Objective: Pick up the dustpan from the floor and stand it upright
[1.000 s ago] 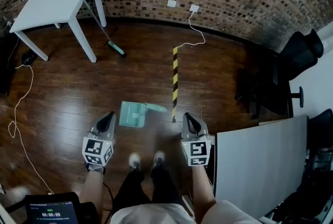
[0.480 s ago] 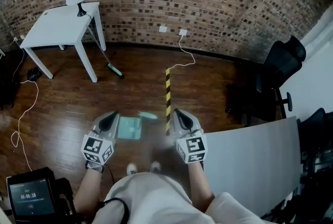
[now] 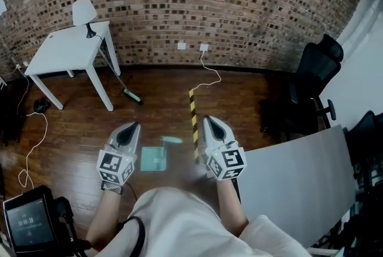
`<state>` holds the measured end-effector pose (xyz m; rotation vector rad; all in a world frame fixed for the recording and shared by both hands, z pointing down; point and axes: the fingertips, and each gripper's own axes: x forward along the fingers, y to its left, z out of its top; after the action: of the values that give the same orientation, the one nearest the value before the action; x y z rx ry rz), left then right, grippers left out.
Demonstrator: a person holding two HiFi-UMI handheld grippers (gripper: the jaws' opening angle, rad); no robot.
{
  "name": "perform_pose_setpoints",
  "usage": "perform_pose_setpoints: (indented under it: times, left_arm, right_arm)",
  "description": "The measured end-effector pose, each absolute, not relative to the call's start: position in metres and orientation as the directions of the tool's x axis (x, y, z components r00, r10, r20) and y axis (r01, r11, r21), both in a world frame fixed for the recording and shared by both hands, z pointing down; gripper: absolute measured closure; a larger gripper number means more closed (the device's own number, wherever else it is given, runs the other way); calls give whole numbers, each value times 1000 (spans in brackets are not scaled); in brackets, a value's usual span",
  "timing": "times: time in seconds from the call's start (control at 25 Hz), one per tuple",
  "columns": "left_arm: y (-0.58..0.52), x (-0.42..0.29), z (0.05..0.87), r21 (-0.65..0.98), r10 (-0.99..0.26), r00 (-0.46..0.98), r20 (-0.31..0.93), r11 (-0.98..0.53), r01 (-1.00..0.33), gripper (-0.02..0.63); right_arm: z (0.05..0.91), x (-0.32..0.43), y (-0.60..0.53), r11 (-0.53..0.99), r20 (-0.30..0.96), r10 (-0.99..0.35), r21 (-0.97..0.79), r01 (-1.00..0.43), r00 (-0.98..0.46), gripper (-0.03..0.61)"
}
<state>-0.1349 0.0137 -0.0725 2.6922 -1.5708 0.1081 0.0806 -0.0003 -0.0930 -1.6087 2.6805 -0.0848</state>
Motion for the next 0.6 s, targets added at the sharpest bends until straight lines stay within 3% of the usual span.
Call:
perform_pose_setpoints:
  times: [0.28,0.6]
  left_arm:
    - [20,-140,-94,21,-868,497,12,-497,-868,612]
    - [60,-166,-95,57,-878,474,65,-471,-880,614]
  right_arm:
    - [-113,78,18,445,-51,-895,-58,-894,-442,565]
    - [-119,69,65,419,40,-907,-15,-908,-419,565]
